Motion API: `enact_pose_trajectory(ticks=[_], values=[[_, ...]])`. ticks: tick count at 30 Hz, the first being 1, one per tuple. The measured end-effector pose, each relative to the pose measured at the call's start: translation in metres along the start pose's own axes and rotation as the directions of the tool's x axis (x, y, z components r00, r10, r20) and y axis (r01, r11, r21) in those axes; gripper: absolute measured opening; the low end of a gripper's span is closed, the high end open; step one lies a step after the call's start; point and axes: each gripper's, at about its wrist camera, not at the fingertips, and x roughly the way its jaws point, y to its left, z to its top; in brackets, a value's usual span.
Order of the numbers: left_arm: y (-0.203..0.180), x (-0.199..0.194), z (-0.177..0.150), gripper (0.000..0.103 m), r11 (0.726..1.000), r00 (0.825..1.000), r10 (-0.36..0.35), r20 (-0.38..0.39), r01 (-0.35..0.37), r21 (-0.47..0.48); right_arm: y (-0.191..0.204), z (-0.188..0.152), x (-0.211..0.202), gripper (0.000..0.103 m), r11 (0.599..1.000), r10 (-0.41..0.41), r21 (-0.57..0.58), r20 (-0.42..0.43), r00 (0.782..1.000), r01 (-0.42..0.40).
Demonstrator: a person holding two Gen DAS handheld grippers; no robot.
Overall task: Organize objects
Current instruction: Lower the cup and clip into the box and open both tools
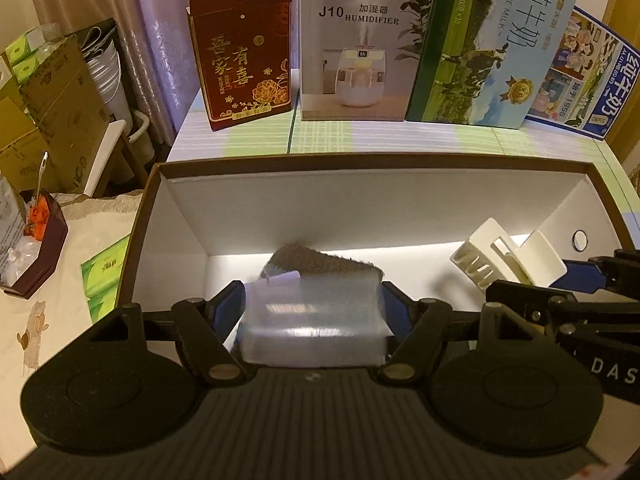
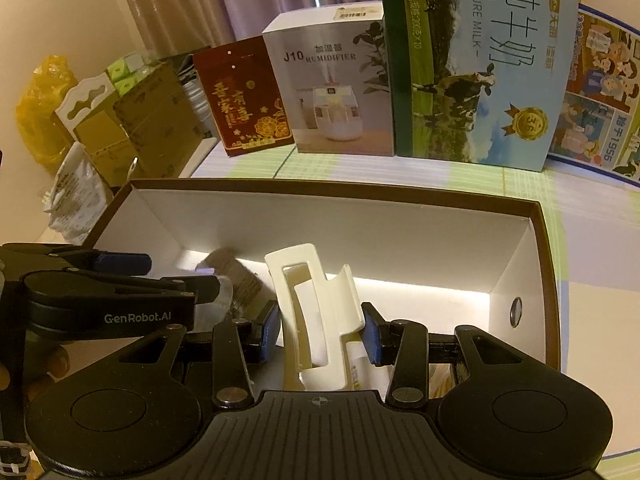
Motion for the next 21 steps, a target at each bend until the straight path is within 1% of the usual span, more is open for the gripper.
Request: enact_pose_trajectory(ticks=[2, 4, 6, 9, 13, 16, 18, 21], values=[[0.002, 0.002, 0.001, 0.080, 1.000, 1.000, -0.011, -0.003, 0.011, -0.007, 0.000, 0.001, 0.002, 0.040, 1.000, -0.004, 0.001, -0.002, 1.000, 0.004], [0.003, 0.004, 0.003, 0.080, 1.000, 1.000, -0.022, -0.005, 0.022, -0.008, 0.000, 0.002, 0.003, 0.040, 1.000, -0.006, 0.002, -0.003, 1.000, 0.006], [0.005, 0.005, 0.004, 0.084, 1.000, 1.000, -0.016, -0.008, 0.016, -0.005, 0.001, 0.003, 0.005, 0.040, 1.000, -0.008, 0.000, -0.006, 1.000, 0.008], [0.006, 0.005, 0.005, 0.085, 1.000, 0.999, -0.031, -0.010, 0.031, 0.006, 0.001, 0.004, 0.009, 0.040, 1.000, -0.011, -0.002, -0.014, 1.000, 0.011], [0.007, 0.004, 0.006, 0.088, 1.000, 1.000, -0.028, -0.007, 0.028, 0.006, 0.002, 0.006, 0.015, 0.040, 1.000, -0.005, -0.008, -0.022, 1.000, 0.005], [0.010, 0.004, 0.008, 0.089, 0.999, 0.999, -0.036, -0.006, 0.036, 0.000, 0.001, 0.007, 0.020, 0.040, 1.000, 0.000, -0.002, -0.027, 1.000, 0.000], [0.011, 0.005, 0.008, 0.089, 0.999, 0.999, -0.033, -0.006, 0.033, 0.001, 0.000, 0.007, 0.022, 0.040, 1.000, 0.014, 0.005, -0.029, 0.999, -0.014], [0.012, 0.006, 0.008, 0.089, 1.000, 1.000, -0.027, -0.007, 0.027, 0.004, -0.001, 0.007, 0.026, 0.040, 1.000, 0.011, 0.015, -0.025, 1.000, -0.011]])
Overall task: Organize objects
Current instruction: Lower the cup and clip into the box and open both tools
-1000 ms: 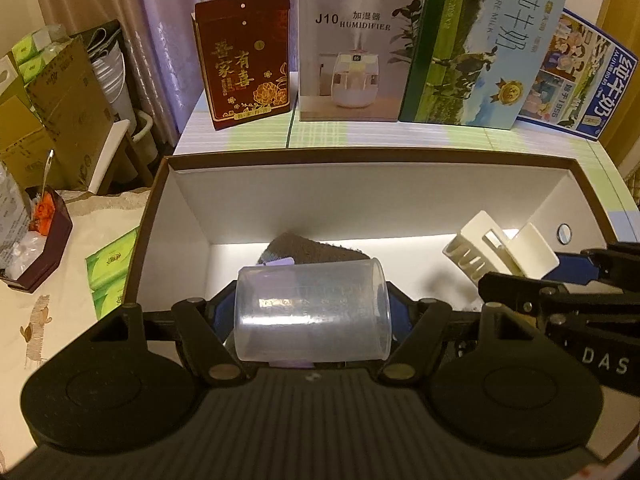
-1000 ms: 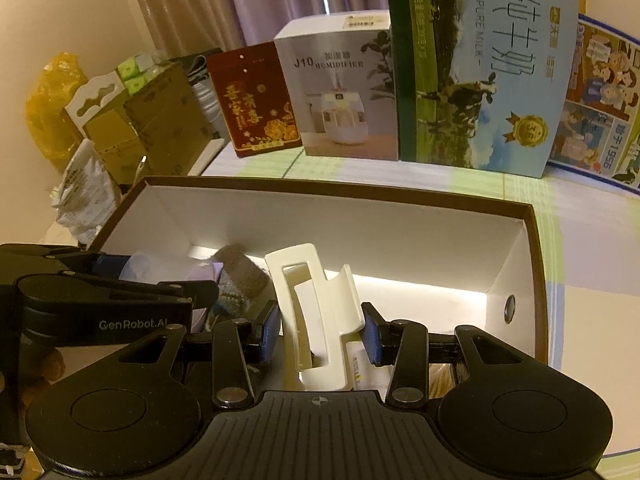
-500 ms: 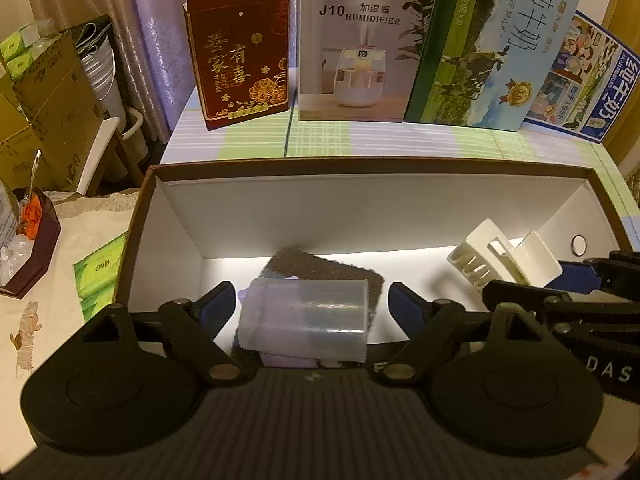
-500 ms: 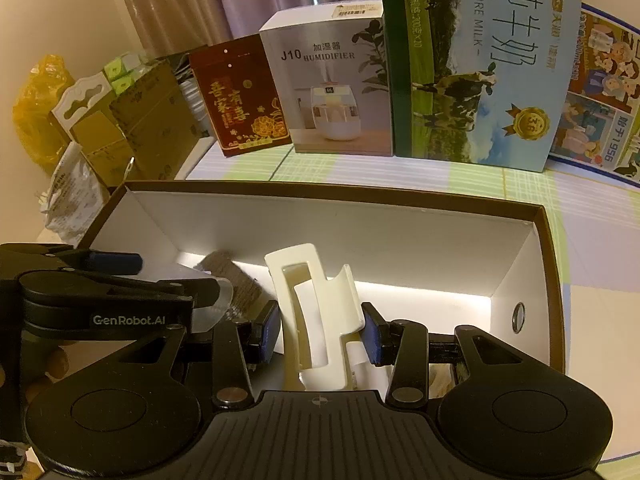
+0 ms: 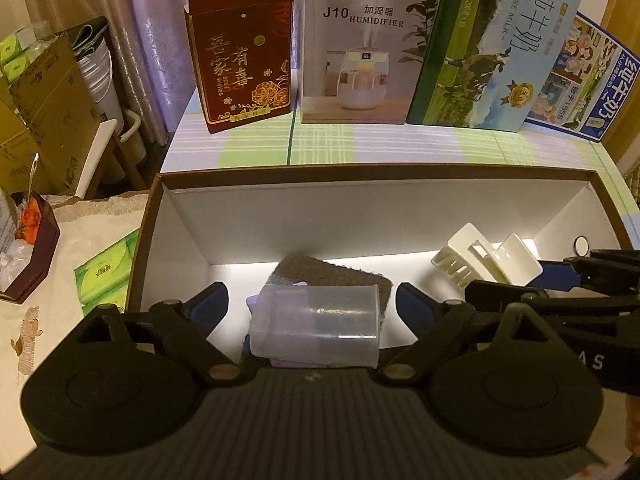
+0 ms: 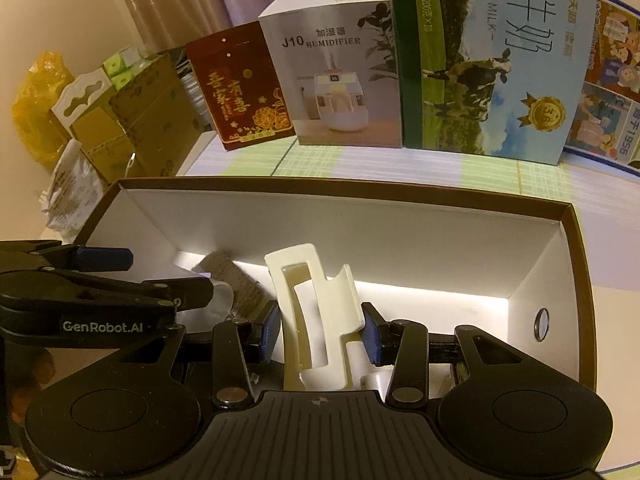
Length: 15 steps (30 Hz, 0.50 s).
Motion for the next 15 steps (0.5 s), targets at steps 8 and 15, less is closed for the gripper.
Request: enact_pose_trajectory(ticks=[8, 15], values=[[0.000, 0.001, 0.001, 0.091, 1.000, 1.000, 0.002, -0.002, -0.002, 0.001, -0.009, 0.002, 0.001, 0.043, 0.999, 0.030, 0.045, 0.027, 0.999, -0.031], [-0.001, -0.003, 0.000, 0.092, 1.000, 1.000, 0.001, 0.000, -0.001, -0.002, -0.010, 0.002, -0.011, 0.058, 0.999, 0.025, 0.042, 0.058, 0.998, -0.028]])
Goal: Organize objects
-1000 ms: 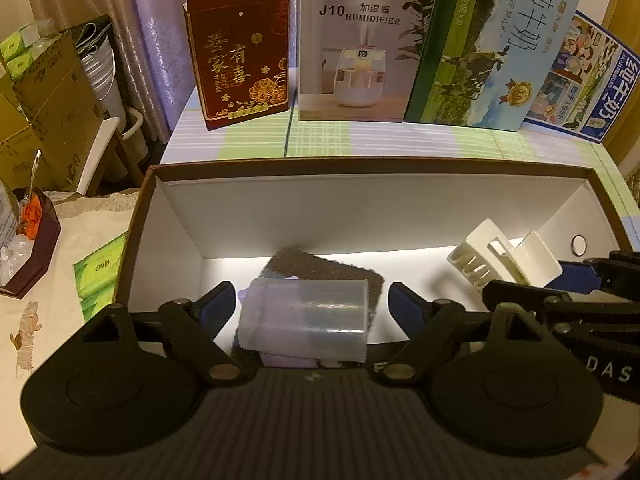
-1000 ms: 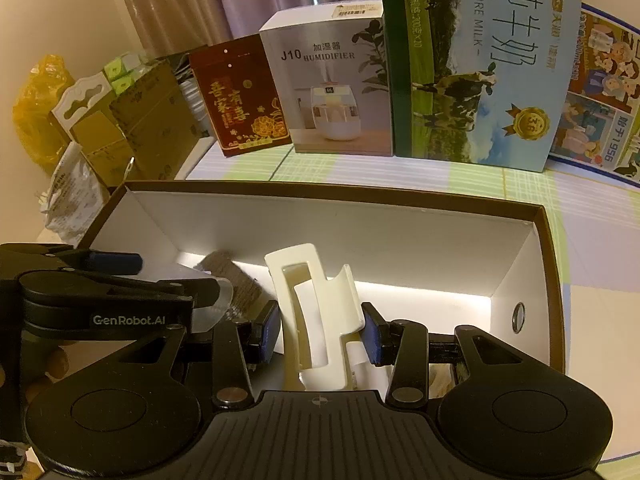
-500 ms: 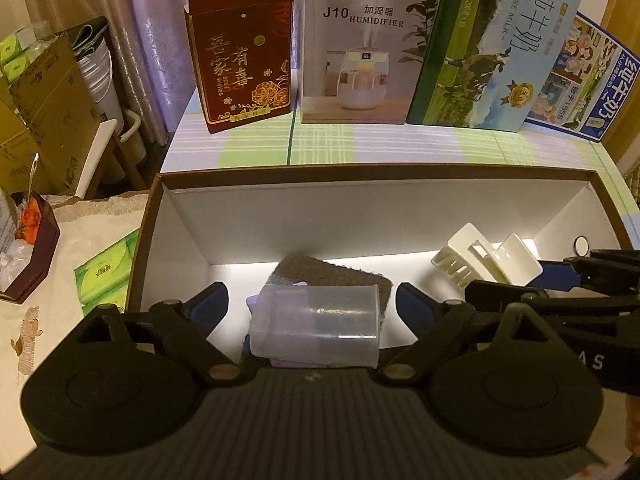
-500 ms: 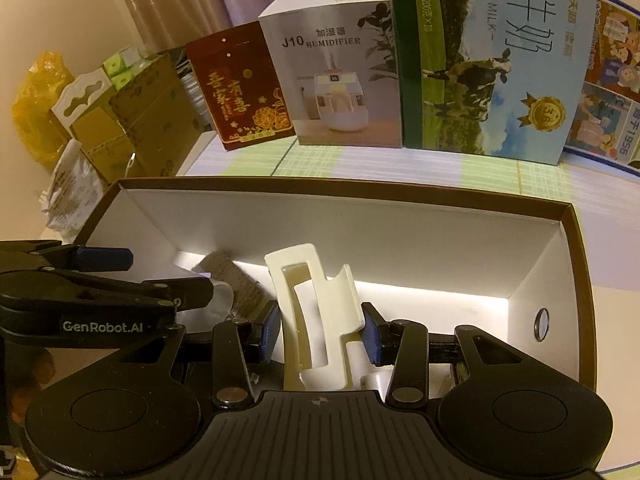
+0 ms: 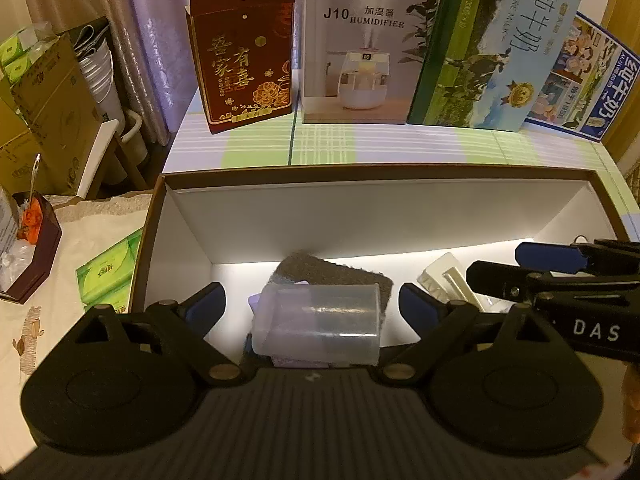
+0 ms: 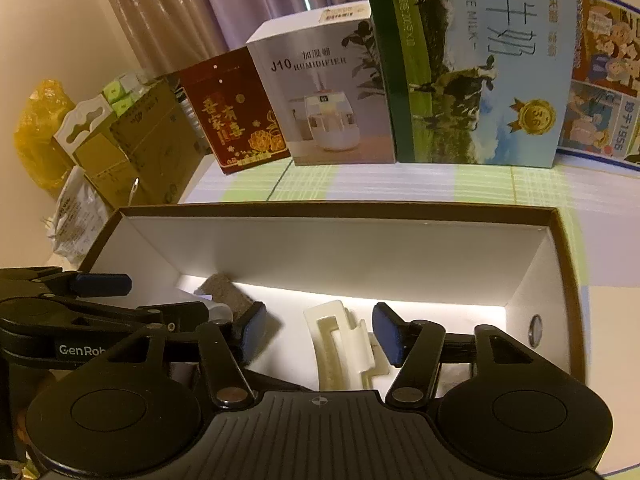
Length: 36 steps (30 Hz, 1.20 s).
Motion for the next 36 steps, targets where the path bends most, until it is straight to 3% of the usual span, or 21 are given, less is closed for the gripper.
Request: enact_pose_trajectory(ticks=[8, 24, 36], values=[[-0.008, -0.019, -0.004, 0.095, 1.000, 1.000, -0.015, 0.024, 0.015, 0.012, 0.004, -0.004, -0.029, 0.075, 1.000, -0.005, -0.029, 0.041, 0.999, 0.006], [-0.021, -0.075, -0.026, 0.097, 1.000, 0.996, -0.029, 0.082, 0.028, 0.010, 0.008, -0.023, -0.097, 0.091, 1.000, -0.011, -0.017, 0.109, 0.994, 0.013], [-0.040, -0.135, -0.064, 0.098, 1.000, 0.990, -0.016, 0.141, 0.017, -0.008, 0.007, -0.060, -0.154, 0.101, 1.000, -0.020, -0.021, 0.134, 0.991, 0.023]])
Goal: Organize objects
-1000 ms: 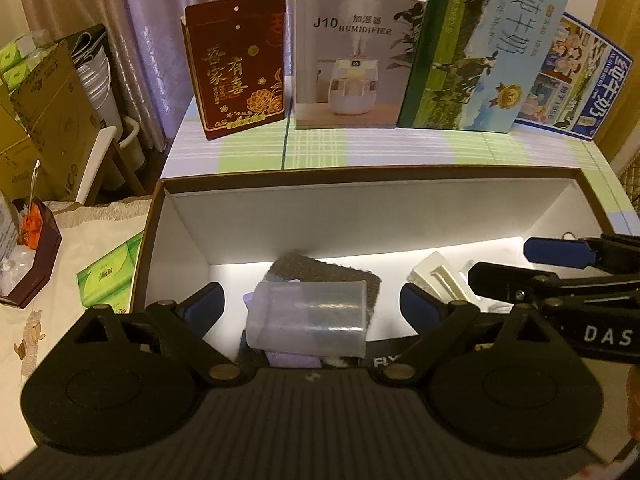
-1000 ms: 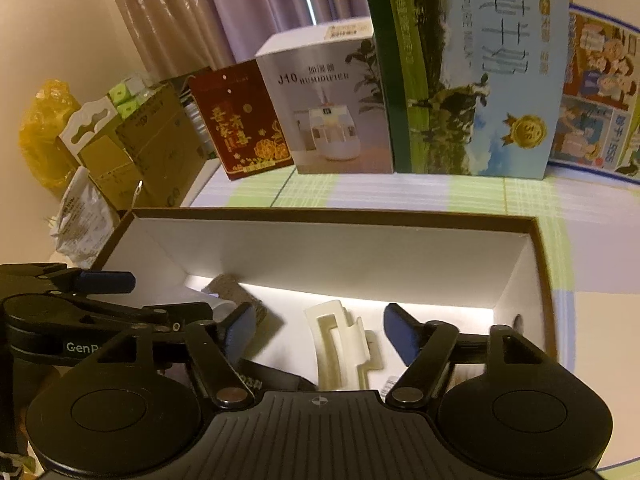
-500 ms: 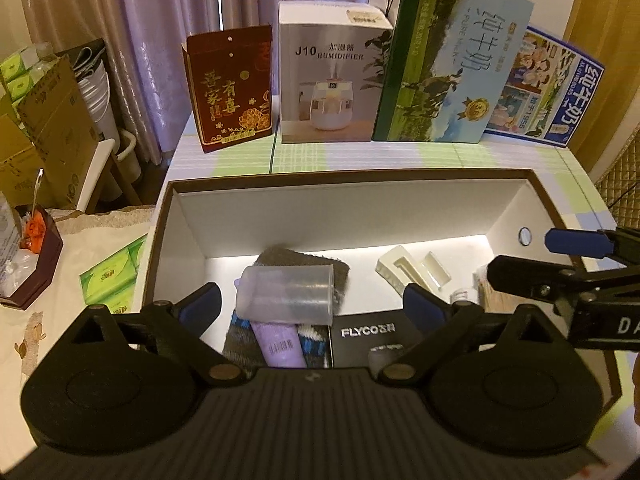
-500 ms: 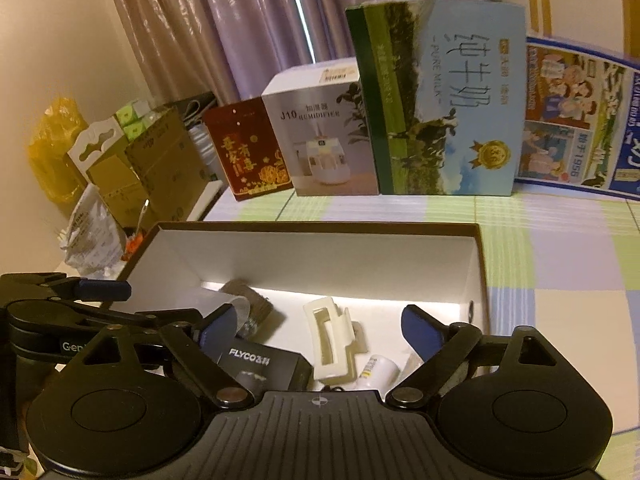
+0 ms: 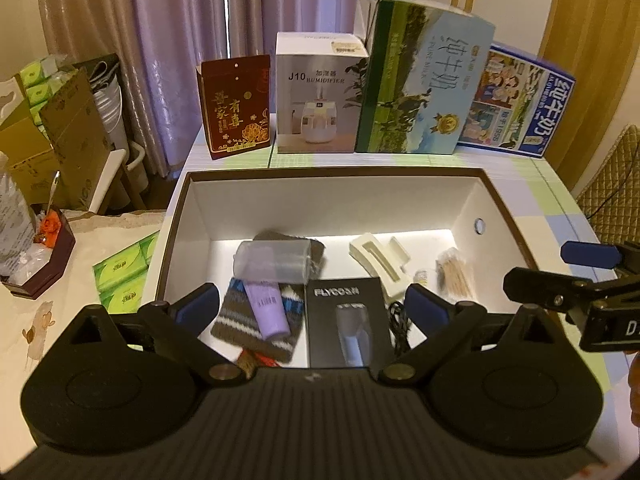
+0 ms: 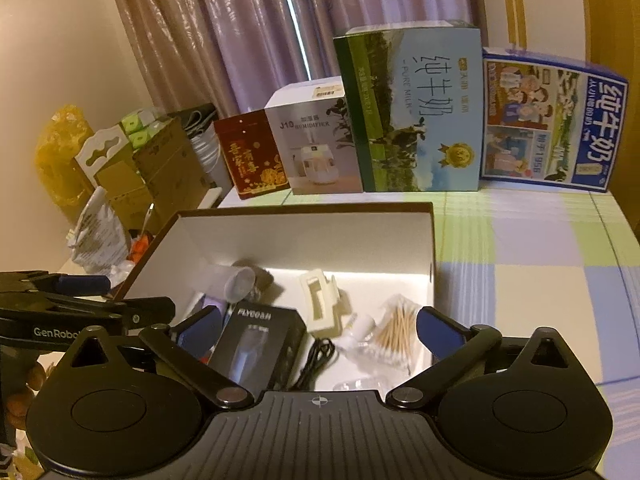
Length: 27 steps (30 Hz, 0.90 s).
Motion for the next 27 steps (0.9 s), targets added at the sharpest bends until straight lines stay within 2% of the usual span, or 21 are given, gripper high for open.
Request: enact_pose_trajectory(ticks=[14, 27], values=[[-0.039, -0.068, -0.054, 0.100, 0.998, 0.999, 0.033, 0.023, -0.032, -0.049, -0.012, -0.044, -0.074, 0.101, 1.000, 0.009, -0.015, 0.015, 1.000, -0.009], [-0.089, -0.117, -0.096, 0.102, 0.999, 0.998, 0.038, 0.054, -0.036, -0.040, -0.037, -0.086, -0.136, 0.101, 1.000, -0.012, 0.001, 0.015, 1.000, 0.012]])
